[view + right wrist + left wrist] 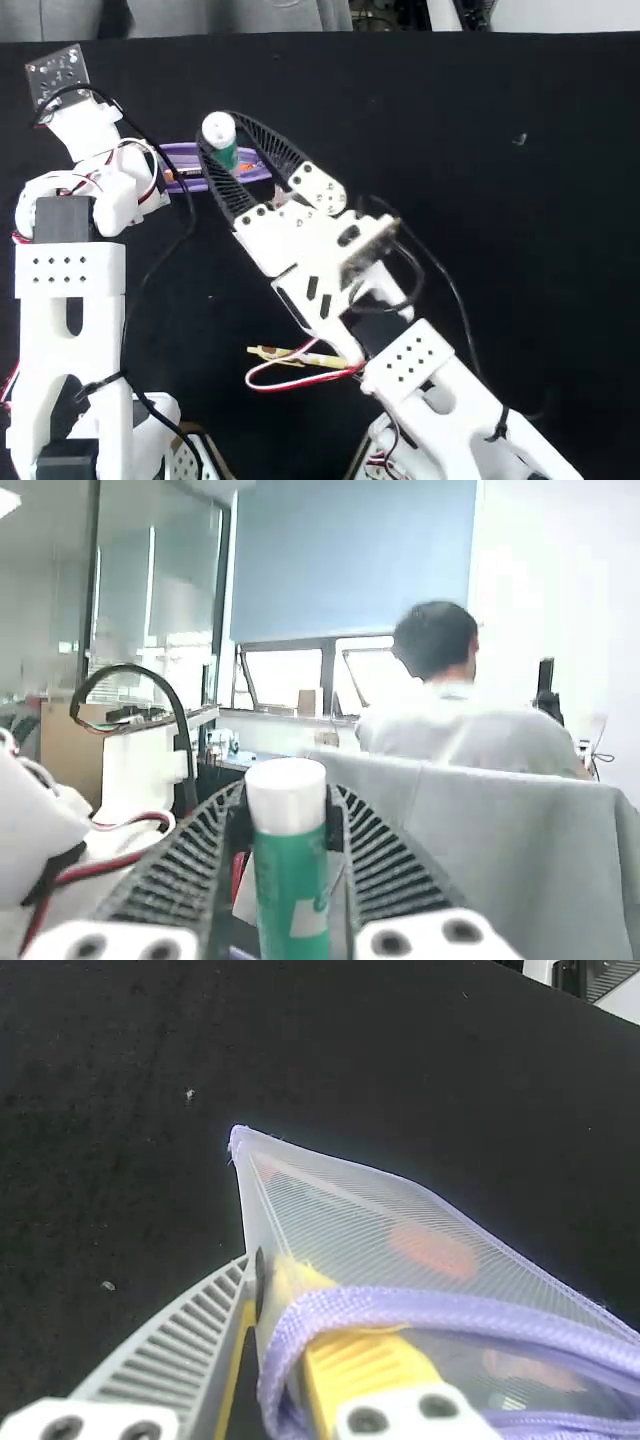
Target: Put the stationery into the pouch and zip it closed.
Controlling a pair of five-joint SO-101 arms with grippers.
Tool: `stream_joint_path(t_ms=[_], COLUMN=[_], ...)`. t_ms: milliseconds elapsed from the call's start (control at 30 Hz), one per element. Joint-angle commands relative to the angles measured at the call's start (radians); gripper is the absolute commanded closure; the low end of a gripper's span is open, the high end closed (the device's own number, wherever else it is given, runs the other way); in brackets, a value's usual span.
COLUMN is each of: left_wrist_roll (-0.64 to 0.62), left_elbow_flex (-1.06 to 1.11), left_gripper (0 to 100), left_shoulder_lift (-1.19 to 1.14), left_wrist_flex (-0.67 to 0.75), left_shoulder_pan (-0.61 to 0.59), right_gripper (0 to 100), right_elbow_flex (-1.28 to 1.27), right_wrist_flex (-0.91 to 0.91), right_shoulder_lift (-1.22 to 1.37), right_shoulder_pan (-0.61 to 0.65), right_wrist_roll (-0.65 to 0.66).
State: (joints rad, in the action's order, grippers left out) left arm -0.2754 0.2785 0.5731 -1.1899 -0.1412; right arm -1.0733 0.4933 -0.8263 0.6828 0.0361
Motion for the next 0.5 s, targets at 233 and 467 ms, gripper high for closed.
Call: stream_joint_path(t_ms=[233, 467], left_wrist_roll=[-0.014, -0.015], left_elbow_flex=[-0.048, -0.048], left_gripper=[97, 97], left_shoulder_lift=[0.005, 0.005], left_wrist_flex=[0.009, 0.008], left_shoulder_pan=[0.01, 0.008], right_gripper=[98.8, 98.3], right_elbow_flex=[0.027, 0.025], right_wrist_flex=[0.186, 0.181], right_shoulder_lift=[0.209, 0.306], right_shoulder_pan=[0.008, 0.006], right_wrist_roll=[-0.003, -0.003])
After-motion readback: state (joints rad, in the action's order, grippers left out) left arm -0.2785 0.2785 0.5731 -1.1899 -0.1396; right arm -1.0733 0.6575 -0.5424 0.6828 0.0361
